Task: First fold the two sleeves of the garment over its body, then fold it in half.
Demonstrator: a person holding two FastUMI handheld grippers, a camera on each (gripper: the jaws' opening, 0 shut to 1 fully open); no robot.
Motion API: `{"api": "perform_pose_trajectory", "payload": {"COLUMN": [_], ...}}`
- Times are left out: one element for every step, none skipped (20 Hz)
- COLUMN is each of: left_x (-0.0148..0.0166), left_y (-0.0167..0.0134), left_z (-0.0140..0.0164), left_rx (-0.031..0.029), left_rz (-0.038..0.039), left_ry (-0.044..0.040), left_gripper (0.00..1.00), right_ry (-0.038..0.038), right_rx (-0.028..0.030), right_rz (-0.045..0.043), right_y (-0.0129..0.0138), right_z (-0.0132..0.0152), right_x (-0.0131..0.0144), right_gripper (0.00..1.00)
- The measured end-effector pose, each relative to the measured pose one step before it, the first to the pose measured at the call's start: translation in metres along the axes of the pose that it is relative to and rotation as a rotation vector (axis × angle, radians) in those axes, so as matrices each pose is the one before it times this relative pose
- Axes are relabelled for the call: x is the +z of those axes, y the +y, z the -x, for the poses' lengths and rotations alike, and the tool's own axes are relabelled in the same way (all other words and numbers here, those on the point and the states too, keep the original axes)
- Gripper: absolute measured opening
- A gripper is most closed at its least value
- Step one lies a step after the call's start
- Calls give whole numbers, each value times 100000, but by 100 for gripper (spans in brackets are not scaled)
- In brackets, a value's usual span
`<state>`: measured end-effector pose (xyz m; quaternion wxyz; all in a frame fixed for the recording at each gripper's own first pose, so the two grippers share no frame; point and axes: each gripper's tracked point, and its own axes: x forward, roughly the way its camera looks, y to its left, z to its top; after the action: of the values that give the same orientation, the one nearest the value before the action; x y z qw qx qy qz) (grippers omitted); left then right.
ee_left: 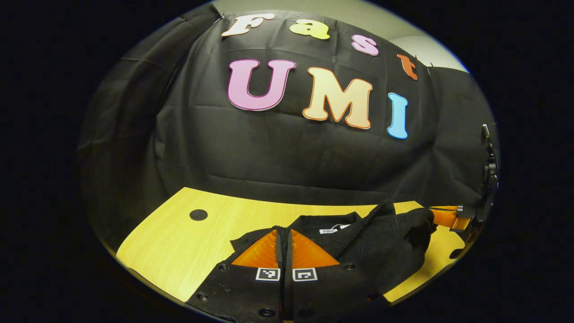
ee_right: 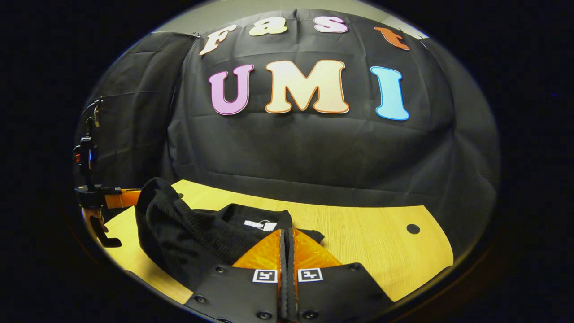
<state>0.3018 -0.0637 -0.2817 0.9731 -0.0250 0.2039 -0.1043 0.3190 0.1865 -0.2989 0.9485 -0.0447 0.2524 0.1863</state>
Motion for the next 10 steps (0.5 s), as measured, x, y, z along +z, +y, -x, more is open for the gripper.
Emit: {"api": "perform_pose_trajectory", "payload": {"left_x": [-362, -402, -359, -457, -409, -450, -328, -318, -311, -297], "left_y": [215, 204, 113, 110, 69, 78, 40, 119, 107, 138], "left_z": [-1012, -899, -783, -665, -662, -538, -449, -335, -419, -271], "left_rx": [-48, -226, -228, -132, -230, 57, 23, 414, 521, 931], "left_rz": [-462, -541, -395, -173, -309, -584, -810, -775, -533, -552], "left_ry": [937, 642, 802, 860, 802, 772, 633, 466, 581, 514], "left_gripper": [0, 0, 0, 0, 0, 0, 0, 0, 0, 0], "right_ry": [552, 908, 732, 670, 807, 549, 276, -405, -307, 92], "right_rx": [-270, -618, -727, -314, 73, 105, -248, -1003, -882, -100], "right_rz": [-170, 1281, 2281, 2195, 1494, 793, 1280, 1901, 1500, 438], "right_y": [26, -15, 16, 99, 266, 315, 266, 135, 13, 216], "right_z": [-1160, -1083, -826, -888, -672, -622, -439, -344, -448, -224], "right_x": [-122, -172, -189, -217, -421, -183, -146, 5, 33, -75], "right_gripper": [2, 2, 2, 2, 2, 2, 2, 2, 2, 2]}}
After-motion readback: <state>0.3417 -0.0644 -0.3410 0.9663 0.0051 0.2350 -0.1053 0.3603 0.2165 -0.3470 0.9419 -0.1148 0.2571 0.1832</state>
